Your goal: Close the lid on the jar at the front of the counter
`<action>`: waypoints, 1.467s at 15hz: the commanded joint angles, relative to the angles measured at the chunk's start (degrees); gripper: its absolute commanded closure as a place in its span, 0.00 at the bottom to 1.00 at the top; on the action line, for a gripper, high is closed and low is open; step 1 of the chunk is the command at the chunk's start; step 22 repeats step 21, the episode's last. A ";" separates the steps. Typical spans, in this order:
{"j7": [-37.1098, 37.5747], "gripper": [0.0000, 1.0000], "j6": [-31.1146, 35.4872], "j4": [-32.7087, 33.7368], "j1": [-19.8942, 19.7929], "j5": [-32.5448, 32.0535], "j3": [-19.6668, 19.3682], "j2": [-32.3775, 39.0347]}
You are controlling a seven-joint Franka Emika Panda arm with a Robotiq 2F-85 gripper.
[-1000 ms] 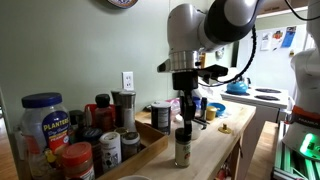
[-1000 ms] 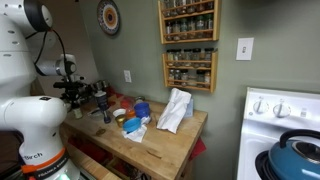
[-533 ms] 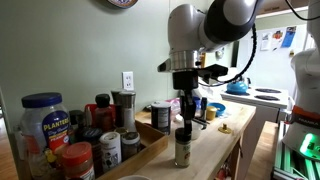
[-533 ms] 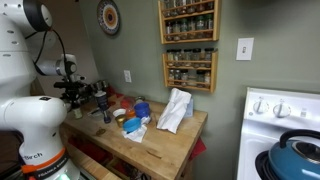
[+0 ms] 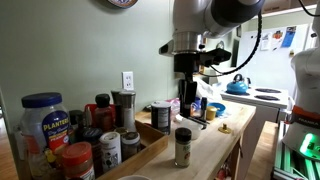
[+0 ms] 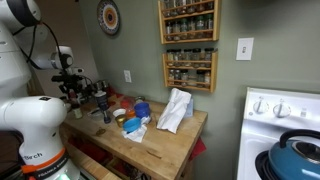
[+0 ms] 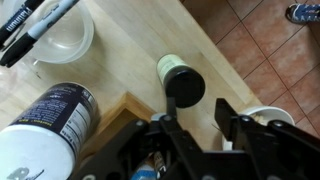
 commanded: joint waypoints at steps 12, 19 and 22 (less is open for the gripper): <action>-19.68 0.01 -14.06 5.50 0.29 10.30 -3.81 -8.86; -18.07 0.00 -13.10 6.16 -0.12 8.80 -3.33 -7.82; -18.07 0.00 -13.10 6.16 -0.12 8.80 -3.32 -7.81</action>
